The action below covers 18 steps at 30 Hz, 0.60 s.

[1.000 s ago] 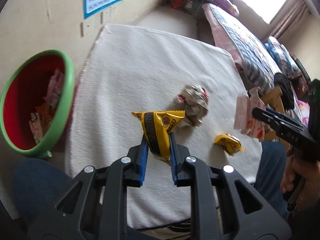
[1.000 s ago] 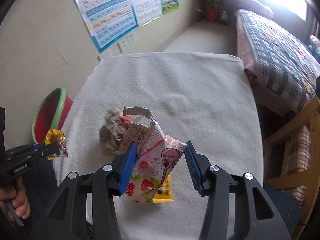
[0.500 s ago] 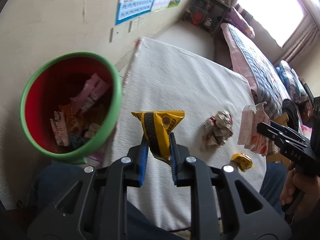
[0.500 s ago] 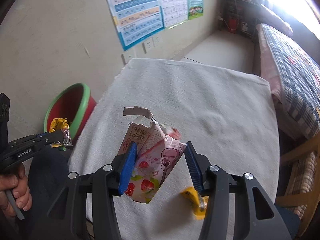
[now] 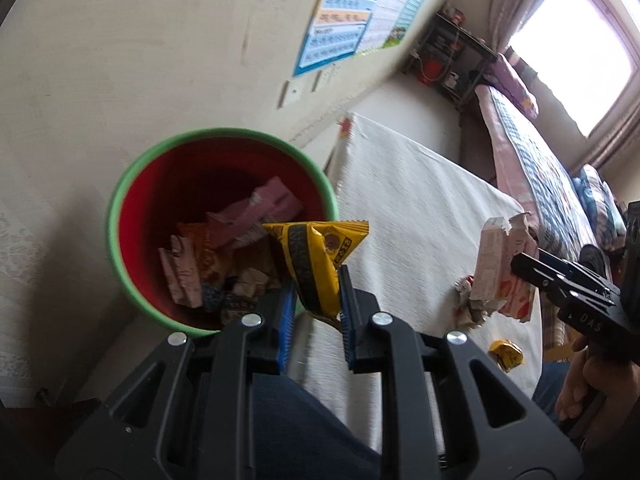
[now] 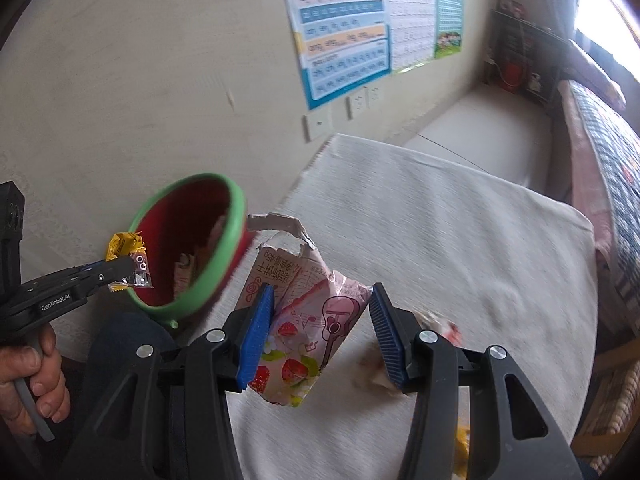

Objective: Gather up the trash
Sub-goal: 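Lift the yellow wrapper and pink bag and carry them over the bucket, then open both grippers to drop the yellow wrapper and pink bag into the bucket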

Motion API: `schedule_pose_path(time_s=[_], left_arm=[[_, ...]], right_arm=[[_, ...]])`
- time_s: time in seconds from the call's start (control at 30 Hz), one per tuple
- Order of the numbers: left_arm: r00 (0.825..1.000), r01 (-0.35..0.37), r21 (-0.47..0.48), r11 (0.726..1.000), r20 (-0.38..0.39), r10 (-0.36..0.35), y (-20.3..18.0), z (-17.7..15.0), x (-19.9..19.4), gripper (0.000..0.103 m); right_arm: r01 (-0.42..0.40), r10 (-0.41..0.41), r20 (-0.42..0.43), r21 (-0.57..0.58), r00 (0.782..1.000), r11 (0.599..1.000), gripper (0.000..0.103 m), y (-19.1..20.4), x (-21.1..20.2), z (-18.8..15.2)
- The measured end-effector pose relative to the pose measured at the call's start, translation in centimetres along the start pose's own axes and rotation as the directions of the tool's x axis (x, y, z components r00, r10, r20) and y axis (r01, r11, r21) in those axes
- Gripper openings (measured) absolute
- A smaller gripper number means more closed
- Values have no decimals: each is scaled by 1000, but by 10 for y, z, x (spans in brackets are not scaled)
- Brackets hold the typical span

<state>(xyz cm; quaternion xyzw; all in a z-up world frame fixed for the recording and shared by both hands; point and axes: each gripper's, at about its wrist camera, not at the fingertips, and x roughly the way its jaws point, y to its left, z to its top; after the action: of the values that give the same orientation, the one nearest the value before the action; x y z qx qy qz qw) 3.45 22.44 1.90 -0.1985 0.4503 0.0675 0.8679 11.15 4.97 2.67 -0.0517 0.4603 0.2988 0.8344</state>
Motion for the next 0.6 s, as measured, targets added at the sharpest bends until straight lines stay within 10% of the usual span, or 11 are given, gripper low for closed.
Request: schedule_pose_path(time_s=[0.6], left_arm=[[996, -49, -134, 990, 63, 58, 55, -3, -16, 19]], right_arm=[[-94, 96, 10, -94, 995, 991, 48, 70, 29, 35]])
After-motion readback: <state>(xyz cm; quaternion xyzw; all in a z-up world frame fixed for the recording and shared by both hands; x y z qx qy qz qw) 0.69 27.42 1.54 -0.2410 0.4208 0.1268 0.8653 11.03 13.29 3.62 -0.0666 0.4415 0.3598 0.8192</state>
